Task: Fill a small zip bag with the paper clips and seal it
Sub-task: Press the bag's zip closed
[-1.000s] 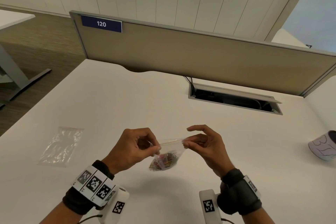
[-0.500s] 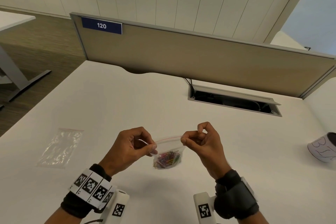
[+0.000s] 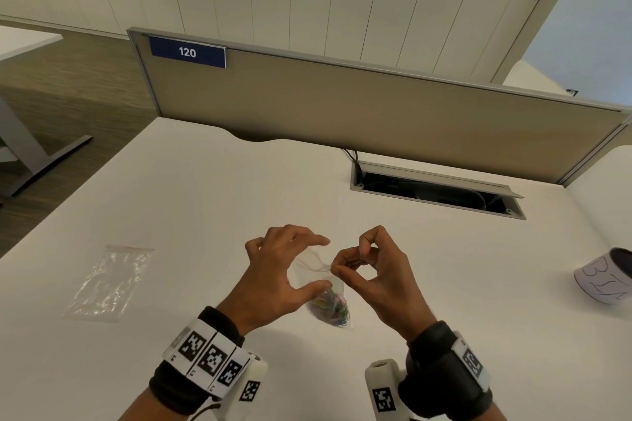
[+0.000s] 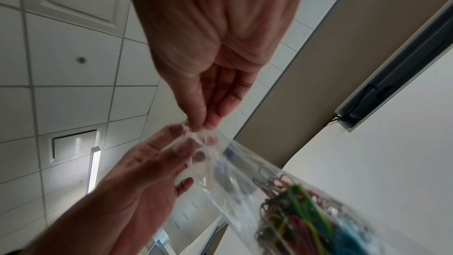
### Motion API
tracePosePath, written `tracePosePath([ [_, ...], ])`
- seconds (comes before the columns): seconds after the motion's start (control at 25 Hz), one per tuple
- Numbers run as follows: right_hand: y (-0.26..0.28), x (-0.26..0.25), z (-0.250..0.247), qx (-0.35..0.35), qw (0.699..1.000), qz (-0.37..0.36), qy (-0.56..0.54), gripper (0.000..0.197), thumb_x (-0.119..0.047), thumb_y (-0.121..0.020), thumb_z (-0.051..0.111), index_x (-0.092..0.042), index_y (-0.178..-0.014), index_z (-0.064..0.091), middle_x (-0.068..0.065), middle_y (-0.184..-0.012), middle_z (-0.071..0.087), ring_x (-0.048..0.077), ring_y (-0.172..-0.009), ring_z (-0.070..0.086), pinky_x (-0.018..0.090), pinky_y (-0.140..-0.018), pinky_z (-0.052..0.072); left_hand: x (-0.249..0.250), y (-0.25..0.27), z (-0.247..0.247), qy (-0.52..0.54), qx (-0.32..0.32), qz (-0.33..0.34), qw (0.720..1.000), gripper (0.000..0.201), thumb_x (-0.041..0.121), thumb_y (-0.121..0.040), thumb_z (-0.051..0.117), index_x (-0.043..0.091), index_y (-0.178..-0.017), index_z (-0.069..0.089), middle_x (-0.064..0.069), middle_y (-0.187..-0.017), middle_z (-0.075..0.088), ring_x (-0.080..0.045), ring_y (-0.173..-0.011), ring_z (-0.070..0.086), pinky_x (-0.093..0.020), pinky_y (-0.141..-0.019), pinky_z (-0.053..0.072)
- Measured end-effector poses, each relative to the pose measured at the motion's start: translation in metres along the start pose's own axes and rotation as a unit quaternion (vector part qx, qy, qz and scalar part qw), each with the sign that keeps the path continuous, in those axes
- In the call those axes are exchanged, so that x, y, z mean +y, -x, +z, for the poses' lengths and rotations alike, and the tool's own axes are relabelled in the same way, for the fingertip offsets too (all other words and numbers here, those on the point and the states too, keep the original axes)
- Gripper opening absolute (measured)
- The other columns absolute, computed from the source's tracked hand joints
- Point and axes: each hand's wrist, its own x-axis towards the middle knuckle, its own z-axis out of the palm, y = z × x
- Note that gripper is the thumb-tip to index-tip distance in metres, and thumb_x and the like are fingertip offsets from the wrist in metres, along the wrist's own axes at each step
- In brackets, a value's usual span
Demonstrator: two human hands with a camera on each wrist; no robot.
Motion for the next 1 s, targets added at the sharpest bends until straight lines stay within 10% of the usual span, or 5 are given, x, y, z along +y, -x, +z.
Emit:
tracePosePath([
  [0.24, 0.002, 0.005, -0.002, 0.010, 1.000, 0.003, -0.013, 0.040, -0.008, -0.081, 0.073, -0.024, -0.080, 0.037, 0.002, -0.081, 0.075, 0.016, -0.074, 0.069, 0.019, -0.074, 0.054, 0.006, -0.006, 0.007, 0.038, 0.012, 0.010, 0.999, 0.030, 0.059, -0.077, 0.054, 0.034, -0.091, 0.061, 0.033, -0.078, 0.057, 0.009, -0.092, 0.051, -0.036, -0.085, 0.028],
  [0.52, 0.002, 0.013, -0.005, 0.020, 0.999, 0.019, -0.047, 0.037, -0.003, -0.079, 0.073, -0.009, -0.082, 0.037, 0.005, -0.085, 0.076, 0.021, -0.075, 0.071, 0.024, -0.074, 0.056, 0.010, -0.005, 0.009, 0.128, 0.029, -0.019, 0.991, 0.017, 0.051, -0.075, 0.061, 0.036, -0.083, 0.063, 0.022, -0.089, 0.068, -0.006, -0.084, 0.061, -0.049, -0.088, 0.043],
  [0.76, 0.002, 0.015, -0.004, 0.019, 0.997, 0.033, -0.064, 0.036, -0.002, -0.079, 0.073, -0.006, -0.084, 0.037, 0.008, -0.085, 0.075, 0.022, -0.075, 0.070, 0.028, -0.075, 0.057, 0.012, -0.005, 0.012, 0.068, 0.026, 0.002, 0.997, 0.028, 0.057, -0.079, 0.049, 0.034, -0.094, 0.056, 0.027, -0.076, 0.062, -0.002, -0.087, 0.056, -0.043, -0.090, 0.035],
  [1.0, 0.003, 0.011, -0.007, -0.017, 0.997, 0.040, -0.058, 0.039, -0.023, -0.075, 0.077, -0.010, -0.091, 0.045, 0.004, -0.083, 0.077, 0.019, -0.070, 0.068, 0.039, -0.063, 0.052, 0.013, -0.005, 0.005, 0.163, 0.034, -0.003, 0.986, 0.014, 0.036, -0.075, 0.074, 0.025, -0.083, 0.073, 0.012, -0.076, 0.073, -0.010, -0.078, 0.066, -0.028, -0.080, 0.052],
])
